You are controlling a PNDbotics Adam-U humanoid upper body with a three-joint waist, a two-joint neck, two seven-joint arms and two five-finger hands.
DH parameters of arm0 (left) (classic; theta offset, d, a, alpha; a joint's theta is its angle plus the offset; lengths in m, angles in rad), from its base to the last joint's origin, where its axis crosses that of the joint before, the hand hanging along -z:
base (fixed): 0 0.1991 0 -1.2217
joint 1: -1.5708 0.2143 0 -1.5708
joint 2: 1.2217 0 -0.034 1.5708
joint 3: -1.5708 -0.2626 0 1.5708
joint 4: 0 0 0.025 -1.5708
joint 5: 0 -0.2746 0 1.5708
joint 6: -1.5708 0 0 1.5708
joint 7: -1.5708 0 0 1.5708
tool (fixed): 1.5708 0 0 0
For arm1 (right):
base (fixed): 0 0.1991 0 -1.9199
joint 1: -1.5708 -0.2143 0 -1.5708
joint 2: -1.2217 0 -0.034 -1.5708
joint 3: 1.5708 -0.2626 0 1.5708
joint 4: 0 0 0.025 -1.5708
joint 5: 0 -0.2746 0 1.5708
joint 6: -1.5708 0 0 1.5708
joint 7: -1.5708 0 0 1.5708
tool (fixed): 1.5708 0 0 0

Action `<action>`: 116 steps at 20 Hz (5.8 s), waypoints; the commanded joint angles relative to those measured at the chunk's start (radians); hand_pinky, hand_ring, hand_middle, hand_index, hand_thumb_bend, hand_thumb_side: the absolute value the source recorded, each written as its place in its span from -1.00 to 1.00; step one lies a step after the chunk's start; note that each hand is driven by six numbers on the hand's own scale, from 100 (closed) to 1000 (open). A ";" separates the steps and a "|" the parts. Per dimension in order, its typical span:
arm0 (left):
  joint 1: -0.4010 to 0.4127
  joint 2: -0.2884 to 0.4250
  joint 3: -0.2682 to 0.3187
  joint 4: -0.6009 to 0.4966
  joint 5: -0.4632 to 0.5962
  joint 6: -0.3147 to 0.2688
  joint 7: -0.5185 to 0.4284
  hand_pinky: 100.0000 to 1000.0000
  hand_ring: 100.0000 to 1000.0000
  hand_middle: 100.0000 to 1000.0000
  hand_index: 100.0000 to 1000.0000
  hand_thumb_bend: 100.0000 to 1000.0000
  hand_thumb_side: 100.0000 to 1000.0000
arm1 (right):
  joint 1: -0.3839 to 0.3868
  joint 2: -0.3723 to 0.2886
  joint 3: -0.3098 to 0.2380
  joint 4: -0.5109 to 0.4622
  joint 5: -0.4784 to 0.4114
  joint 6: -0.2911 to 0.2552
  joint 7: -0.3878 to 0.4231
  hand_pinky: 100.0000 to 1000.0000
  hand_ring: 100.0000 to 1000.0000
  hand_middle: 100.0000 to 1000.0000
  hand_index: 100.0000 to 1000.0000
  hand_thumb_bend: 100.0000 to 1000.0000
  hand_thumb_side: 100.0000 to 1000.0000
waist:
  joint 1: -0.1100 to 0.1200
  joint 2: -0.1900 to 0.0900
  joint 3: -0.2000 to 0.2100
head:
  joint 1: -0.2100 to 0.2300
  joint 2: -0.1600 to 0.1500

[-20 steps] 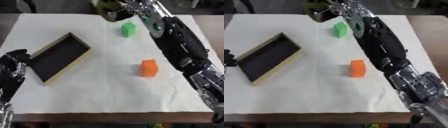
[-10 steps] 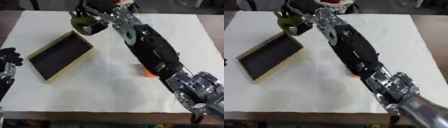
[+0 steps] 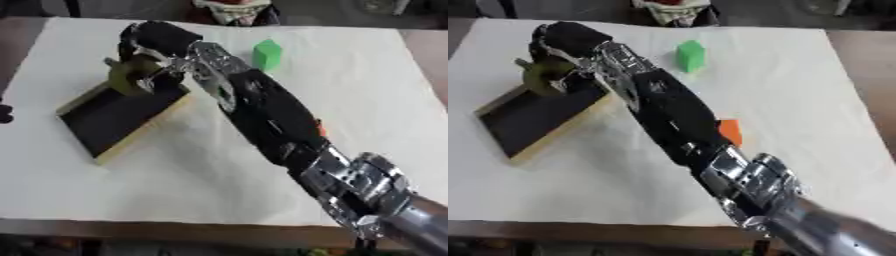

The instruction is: Pick up objects on the table and place them in the box.

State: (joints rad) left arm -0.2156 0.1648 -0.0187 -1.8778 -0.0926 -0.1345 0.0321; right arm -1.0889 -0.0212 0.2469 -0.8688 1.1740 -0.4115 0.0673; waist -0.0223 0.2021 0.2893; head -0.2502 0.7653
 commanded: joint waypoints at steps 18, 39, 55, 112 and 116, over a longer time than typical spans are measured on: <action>-0.017 0.023 0.005 -0.050 0.030 -0.003 -0.003 0.14 0.10 0.04 0.38 -1.00 0.02 | -0.057 -0.144 -0.105 0.045 0.021 0.183 -0.034 0.55 0.64 0.72 0.90 -0.89 -0.53 | 0.004 -0.022 -0.054 | 0.026 0.005; -0.001 0.022 0.011 -0.037 -0.001 0.009 -0.022 0.13 0.10 0.04 0.38 -1.00 0.06 | -0.052 -0.247 -0.257 0.301 0.139 0.516 0.018 0.73 0.87 0.95 0.98 -0.58 0.02 | 0.014 -0.021 -0.092 | 0.030 0.005; -0.001 0.019 0.012 -0.034 -0.003 0.010 -0.023 0.12 0.10 0.04 0.39 -1.00 0.07 | -0.026 -0.214 -0.260 0.364 0.151 0.530 0.056 0.63 0.76 0.69 0.89 -0.64 0.20 | 0.014 -0.018 -0.094 | 0.027 0.005; -0.003 0.015 0.013 -0.038 0.010 0.009 -0.026 0.12 0.15 0.05 0.41 -1.00 0.08 | 0.023 0.023 0.017 0.049 -0.011 0.149 0.153 0.57 0.62 0.71 0.94 -0.84 -0.13 | 0.013 -0.021 -0.079 | 0.016 0.005; -0.002 0.015 0.012 -0.037 0.009 0.009 -0.027 0.12 0.15 0.05 0.41 -1.00 0.08 | 0.014 0.016 0.020 0.034 -0.002 0.128 0.180 0.63 0.70 0.91 0.99 -0.61 0.10 | 0.013 -0.022 -0.082 | 0.017 0.005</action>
State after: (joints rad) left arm -0.2103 0.1658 -0.0101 -1.8994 -0.0873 -0.1244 0.0070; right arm -1.0475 0.0049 0.2658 -0.8083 1.1637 -0.2773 0.2377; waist -0.0147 0.1979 0.2077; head -0.2318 0.7653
